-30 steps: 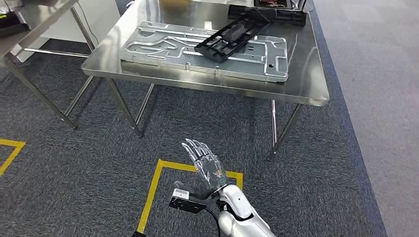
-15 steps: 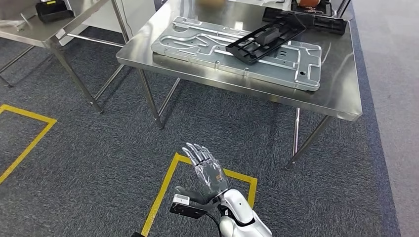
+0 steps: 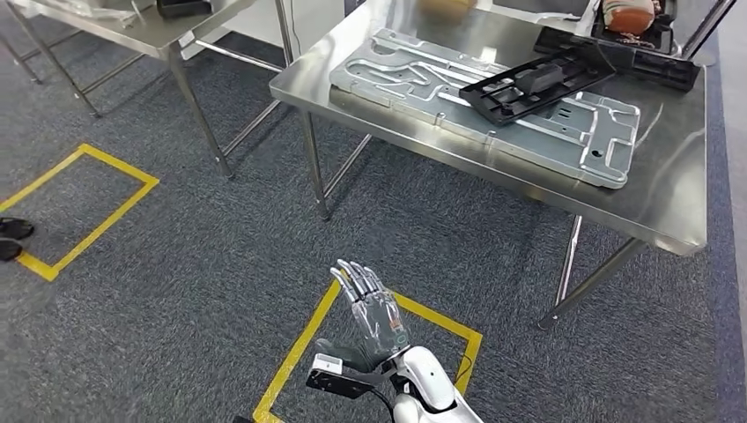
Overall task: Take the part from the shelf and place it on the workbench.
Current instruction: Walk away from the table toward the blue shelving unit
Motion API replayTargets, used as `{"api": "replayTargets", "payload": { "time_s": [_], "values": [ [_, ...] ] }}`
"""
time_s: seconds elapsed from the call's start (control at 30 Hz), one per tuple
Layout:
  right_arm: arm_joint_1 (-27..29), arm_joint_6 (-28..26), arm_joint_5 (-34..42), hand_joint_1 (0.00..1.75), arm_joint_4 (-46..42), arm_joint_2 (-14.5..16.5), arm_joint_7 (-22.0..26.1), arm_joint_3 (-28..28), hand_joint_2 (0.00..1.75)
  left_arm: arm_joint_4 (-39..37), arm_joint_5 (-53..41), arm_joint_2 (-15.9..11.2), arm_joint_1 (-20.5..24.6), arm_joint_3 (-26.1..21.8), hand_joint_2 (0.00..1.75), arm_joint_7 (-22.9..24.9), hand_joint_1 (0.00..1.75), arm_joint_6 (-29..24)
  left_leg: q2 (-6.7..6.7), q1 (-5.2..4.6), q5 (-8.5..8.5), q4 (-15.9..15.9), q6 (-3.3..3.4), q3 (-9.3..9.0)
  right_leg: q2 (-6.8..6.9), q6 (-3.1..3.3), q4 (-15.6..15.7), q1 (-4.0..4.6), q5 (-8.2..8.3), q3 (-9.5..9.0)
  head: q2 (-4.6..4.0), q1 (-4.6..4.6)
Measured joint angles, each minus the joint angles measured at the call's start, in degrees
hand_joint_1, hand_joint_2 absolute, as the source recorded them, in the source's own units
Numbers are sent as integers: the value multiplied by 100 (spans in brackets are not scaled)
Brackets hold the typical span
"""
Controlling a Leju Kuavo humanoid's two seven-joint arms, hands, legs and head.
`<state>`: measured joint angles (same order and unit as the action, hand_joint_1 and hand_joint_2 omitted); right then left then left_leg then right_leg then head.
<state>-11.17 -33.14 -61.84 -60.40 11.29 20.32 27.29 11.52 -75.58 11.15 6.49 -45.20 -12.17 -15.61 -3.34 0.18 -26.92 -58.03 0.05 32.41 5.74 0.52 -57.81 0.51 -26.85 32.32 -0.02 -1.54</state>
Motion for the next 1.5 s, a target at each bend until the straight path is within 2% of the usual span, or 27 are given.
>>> {"api": "replayTargets", "payload": {
  "time_s": [0.07,0.1,0.13,0.2,0.23,0.27,0.3,0.33,0.4,0.43,0.47,0.5,0.6,0.73,0.93,1.07,1.13,1.2,1.23,1.27,1.3,1.33,1.37,1.4,1.43,1.47,1.5],
  "values": [
    [11,-49,-11,0,24,17,58,-1,0,-1,25,-1,-16,-1,0,-1,0,-12,104,5,41,15,54,15,55,-52,-9,-6,-5,-2,0,0],
    [14,-66,-7,0,43,30,91,-1,0,-1,34,-1,-24,-2,0,-1,0,-21,144,16,66,31,85,20,-12,-89,-55,-19,-51,11,0,-1],
    [14,-88,3,0,65,39,128,-1,0,-1,38,1,-24,-3,0,-2,0,-30,178,27,93,47,117,28,-136,-127,-194,-35,-161,67,0,0],
    [28,-162,22,0,137,48,209,-1,0,0,44,4,-10,-6,0,-10,0,-48,241,40,132,59,162,61,-435,-188,-821,-71,-546,345,0,0],
    [44,-226,27,0,180,49,249,-1,0,0,49,5,-7,-7,0,-14,0,-54,284,39,142,57,173,82,-509,-203,-1218,-80,-735,529,0,1],
    [65,-308,28,0,226,51,289,-1,0,0,54,6,-11,-9,0,-17,0,-61,333,37,149,54,175,98,-537,-213,-1526,-85,-841,673,0,1],
    [88,-401,9,0,264,59,334,-2,0,0,60,6,-18,-11,0,-18,0,-66,389,36,155,49,171,107,-547,-214,-1639,-87,-829,722,0,1],
    [108,-492,-36,0,290,69,387,-10,0,0,66,8,-23,-13,0,-18,0,-71,443,36,159,44,165,110,-555,-205,-1527,-88,-709,662,0,1],
    [152,-607,-282,0,276,120,560,-89,0,-1,75,18,-23,-16,0,-18,0,-85,526,36,162,32,152,107,-605,-153,-789,-87,-304,292,0,1],
    [190,-628,-464,0,213,166,685,-184,0,-1,76,26,-21,-17,0,-18,0,-91,556,25,160,19,136,112,-641,-119,-411,-81,-164,115,0,1],
    [237,-638,-648,0,121,224,849,-325,0,-1,75,32,-21,-19,0,-17,0,-98,585,17,163,10,112,125,-670,-89,-151,-74,-85,0,0,1],
    [290,-643,-771,0,10,298,1030,-505,0,-2,69,35,-23,-20,0,-16,0,-104,608,6,160,-3,91,142,-689,-73,-20,-74,-67,-45,0,0],
    [417,-661,-803,0,-223,460,1479,-1066,0,-2,51,38,-30,-22,0,-5,0,-123,619,5,159,-8,70,165,-692,-74,22,-65,-58,-40,0,-1],
    [406,-662,-430,0,22,500,1431,-1418,0,-2,92,38,-22,-45,0,4,0,-151,617,26,189,32,25,155,-693,-38,18,-40,-47,-33,0,-1],
    [200,-568,34,0,1159,479,939,-1158,0,-2,101,37,-19,-66,0,-8,0,-148,617,44,206,47,-15,154,-692,-9,15,-22,-42,-26,0,-1],
    [65,-421,-11,0,1889,463,503,-869,0,0,84,36,-13,-67,0,-36,0,-127,614,46,255,161,69,99,-682,-68,81,-39,-20,-58,0,0],
    [-13,-339,69,0,2283,429,424,-759,0,0,69,45,-5,-67,0,-48,0,-119,608,91,346,340,92,13,-662,-109,-165,-36,-228,29,0,0],
    [-49,-271,171,0,2699,378,424,-685,0,-1,55,48,-1,-68,0,-43,0,-116,617,116,382,395,99,-5,-646,-165,-829,-88,-622,327,0,-1],
    [-44,-241,203,0,2888,348,433,-662,0,-1,52,49,-2,-68,0,-35,0,-116,634,122,383,387,88,7,-644,-198,-1151,-123,-759,479,0,-1],
    [-34,-219,221,0,3064,316,445,-643,0,-2,53,49,-5,-68,0,-25,0,-116,664,136,380,368,70,26,-642,-236,-1334,-160,-796,564,0,-1],
    [-28,-208,227,0,3218,289,452,-628,0,-2,57,51,-7,-68,0,-13,0,-116,707,159,372,335,39,48,-643,-279,-1296,-197,-718,540,0,-1],
    [-30,-206,228,0,3349,265,455,-612,0,-2,66,53,-6,-69,0,-3,0,-118,757,189,357,289,-1,74,-657,-323,-1044,-235,-550,405,0,-1],
    [-41,-208,226,0,3458,247,457,-594,0,-2,75,56,-4,-69,0,4,0,-120,811,219,333,225,-49,104,-730,-369,-650,-282,-369,196,0,0],
    [-56,-209,216,0,3547,236,453,-575,0,-1,84,59,0,-70,0,9,0,-124,859,235,304,162,-104,137,-829,-389,-317,-291,-252,14,0,0],
    [-70,-208,201,0,3621,226,440,-557,0,-1,90,63,6,-70,0,12,0,-128,900,240,281,108,-154,166,-909,-367,-92,-303,-189,-106,0,-1],
    [-82,-204,174,0,3686,218,416,-538,0,0,92,67,10,-70,0,14,0,-131,936,239,270,77,-201,192,-966,-321,-1,-289,-184,-151,0,-2],
    [-93,-192,140,0,3745,213,386,-518,0,-1,94,70,10,-70,0,16,0,-133,973,239,277,76,-246,211,-954,-253,-24,-256,-195,-139,0,-2]
  ]
}}
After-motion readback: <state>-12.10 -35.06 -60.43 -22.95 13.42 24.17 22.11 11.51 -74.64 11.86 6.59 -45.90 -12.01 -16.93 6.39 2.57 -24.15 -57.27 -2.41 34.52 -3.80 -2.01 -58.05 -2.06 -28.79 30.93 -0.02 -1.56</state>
